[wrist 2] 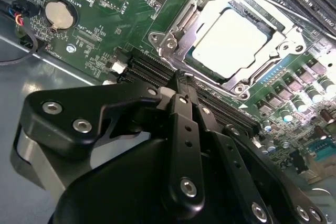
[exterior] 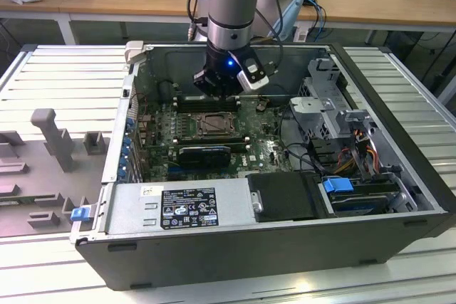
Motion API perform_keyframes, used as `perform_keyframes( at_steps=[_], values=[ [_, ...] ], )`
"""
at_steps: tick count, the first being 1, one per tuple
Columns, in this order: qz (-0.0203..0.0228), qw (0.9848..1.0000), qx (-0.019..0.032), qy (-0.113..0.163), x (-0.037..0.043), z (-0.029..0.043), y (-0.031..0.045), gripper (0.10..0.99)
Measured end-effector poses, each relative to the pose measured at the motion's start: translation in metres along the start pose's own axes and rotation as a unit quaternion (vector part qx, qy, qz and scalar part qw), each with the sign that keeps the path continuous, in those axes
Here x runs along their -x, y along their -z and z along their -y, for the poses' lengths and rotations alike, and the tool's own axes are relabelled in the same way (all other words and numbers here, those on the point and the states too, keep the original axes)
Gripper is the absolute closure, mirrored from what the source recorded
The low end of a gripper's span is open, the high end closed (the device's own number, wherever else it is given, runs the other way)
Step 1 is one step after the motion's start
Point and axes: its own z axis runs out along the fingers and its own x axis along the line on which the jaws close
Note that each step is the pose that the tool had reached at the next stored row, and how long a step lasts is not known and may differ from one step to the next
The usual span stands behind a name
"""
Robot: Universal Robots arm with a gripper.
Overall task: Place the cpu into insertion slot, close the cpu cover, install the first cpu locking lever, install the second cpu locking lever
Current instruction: 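Install the first cpu locking lever, then install the second cpu locking lever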
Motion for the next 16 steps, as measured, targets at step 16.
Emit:
perform_keyframes(
  at_steps=[16],
  values=[
    [-0.0001,1.0,0.0,0.0,-0.0002,0.0029,0.0241,0.98]
  ],
)
